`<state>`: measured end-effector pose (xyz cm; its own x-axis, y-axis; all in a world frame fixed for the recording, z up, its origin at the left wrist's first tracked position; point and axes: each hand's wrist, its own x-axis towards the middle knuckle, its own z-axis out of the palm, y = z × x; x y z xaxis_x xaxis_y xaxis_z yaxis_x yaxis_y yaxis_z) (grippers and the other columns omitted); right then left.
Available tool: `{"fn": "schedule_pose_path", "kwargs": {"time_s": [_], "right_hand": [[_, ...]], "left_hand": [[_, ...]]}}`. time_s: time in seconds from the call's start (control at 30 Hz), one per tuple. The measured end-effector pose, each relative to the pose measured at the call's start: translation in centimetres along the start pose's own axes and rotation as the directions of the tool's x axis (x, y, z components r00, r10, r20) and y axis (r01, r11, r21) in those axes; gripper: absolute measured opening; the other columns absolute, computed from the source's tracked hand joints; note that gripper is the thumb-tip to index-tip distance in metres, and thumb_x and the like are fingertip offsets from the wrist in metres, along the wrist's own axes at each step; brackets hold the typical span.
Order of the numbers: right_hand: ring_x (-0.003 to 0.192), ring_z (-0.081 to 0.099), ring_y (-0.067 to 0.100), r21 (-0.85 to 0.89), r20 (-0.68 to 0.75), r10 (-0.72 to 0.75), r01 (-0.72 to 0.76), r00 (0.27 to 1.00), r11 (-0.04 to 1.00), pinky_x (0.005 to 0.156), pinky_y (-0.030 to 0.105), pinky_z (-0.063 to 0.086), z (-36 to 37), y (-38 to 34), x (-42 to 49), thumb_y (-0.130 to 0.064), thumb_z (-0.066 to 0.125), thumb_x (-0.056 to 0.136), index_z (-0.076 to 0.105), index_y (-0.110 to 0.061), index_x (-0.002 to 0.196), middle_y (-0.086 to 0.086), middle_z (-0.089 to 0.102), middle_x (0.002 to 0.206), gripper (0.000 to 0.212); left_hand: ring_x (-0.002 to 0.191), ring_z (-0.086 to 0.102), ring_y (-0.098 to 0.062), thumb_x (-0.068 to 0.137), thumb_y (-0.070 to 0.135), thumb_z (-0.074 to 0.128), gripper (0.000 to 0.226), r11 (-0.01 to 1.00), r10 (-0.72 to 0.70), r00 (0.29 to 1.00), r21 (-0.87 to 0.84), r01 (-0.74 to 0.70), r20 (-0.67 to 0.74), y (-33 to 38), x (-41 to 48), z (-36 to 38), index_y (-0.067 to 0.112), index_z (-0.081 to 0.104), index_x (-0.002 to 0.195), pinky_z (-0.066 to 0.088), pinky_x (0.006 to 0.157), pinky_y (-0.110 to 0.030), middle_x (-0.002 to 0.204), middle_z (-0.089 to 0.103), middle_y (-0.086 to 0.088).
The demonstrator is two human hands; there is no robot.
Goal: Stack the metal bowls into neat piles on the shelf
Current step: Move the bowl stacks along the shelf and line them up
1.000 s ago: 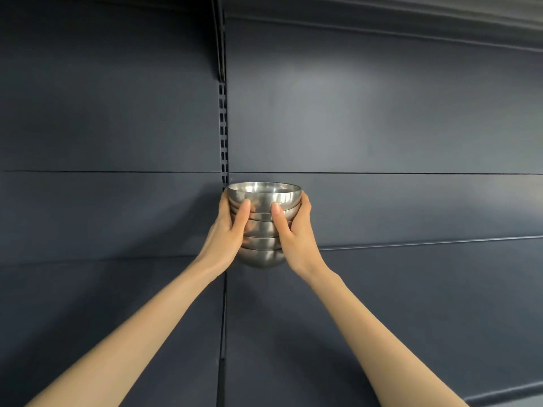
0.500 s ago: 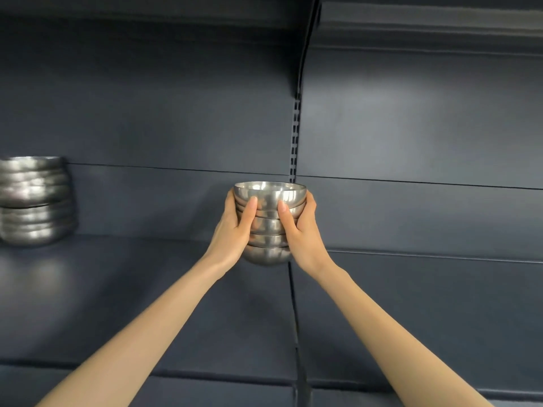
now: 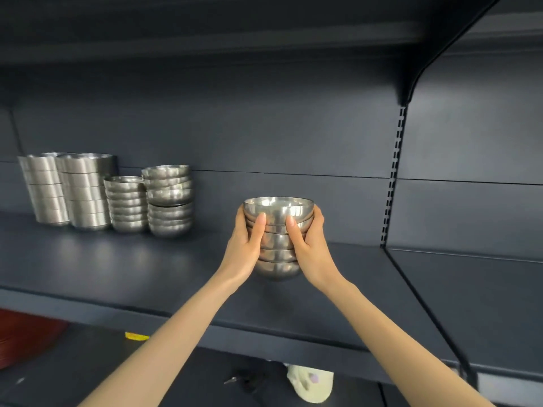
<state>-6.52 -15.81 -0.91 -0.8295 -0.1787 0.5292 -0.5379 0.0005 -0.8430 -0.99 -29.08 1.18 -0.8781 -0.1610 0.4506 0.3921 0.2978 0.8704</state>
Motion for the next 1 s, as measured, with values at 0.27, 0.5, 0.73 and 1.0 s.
{"fn": "schedule_pose_path", "kwargs": {"time_s": [0.27,0.5,0.73,1.0], "right_hand": [[0.138,0.040,0.017,0.017,-0.012,0.005,-0.005,1.000,1.000,0.112,0.046,0.036,9.7,-0.2,-0.1,-0.082,0.053,0.075,0.016,-0.028,0.149,-0.001,0.038,0.150,0.099],[0.138,0.039,0.015,-0.001,-0.013,0.008,-0.008,1.000,1.000,0.113,0.044,0.035,13.6,0.3,2.4,-0.083,0.051,0.074,0.016,-0.025,0.150,-0.002,0.038,0.149,0.102],[0.141,0.035,0.014,0.000,-0.011,0.040,-0.040,0.999,0.999,0.115,0.044,0.032,14.8,3.4,5.9,-0.087,0.050,0.071,0.013,-0.026,0.150,-0.003,0.034,0.152,0.107],[0.137,0.039,0.013,0.002,-0.036,0.052,-0.052,0.998,0.999,0.113,0.045,0.035,15.4,6.4,8.6,-0.084,0.053,0.072,0.014,-0.030,0.150,-0.005,0.038,0.149,0.103]], "left_hand": [[0.095,0.047,0.025,0.098,0.048,0.033,0.046,1.000,-0.003,1.000,0.024,0.002,0.021,-1.8,-0.2,-9.2,0.038,0.024,0.142,0.035,0.073,0.004,0.116,0.049,0.032],[0.089,0.045,0.030,0.100,0.042,0.033,0.053,1.000,-0.022,1.000,-0.004,0.022,0.022,-3.5,2.1,-12.5,0.031,0.016,0.149,0.034,0.066,0.008,0.110,0.041,0.037],[0.102,0.053,0.002,0.100,0.045,0.035,0.052,0.998,-0.054,0.998,0.022,0.054,0.010,-6.7,6.3,-12.8,0.036,0.015,0.147,0.039,0.074,-0.005,0.125,0.055,0.007],[0.096,0.056,0.008,0.100,0.037,0.036,0.021,0.998,0.010,1.000,0.058,-0.011,0.028,-9.6,9.8,-12.5,0.054,0.029,0.110,0.045,0.089,-0.011,0.108,0.057,0.014]]}}
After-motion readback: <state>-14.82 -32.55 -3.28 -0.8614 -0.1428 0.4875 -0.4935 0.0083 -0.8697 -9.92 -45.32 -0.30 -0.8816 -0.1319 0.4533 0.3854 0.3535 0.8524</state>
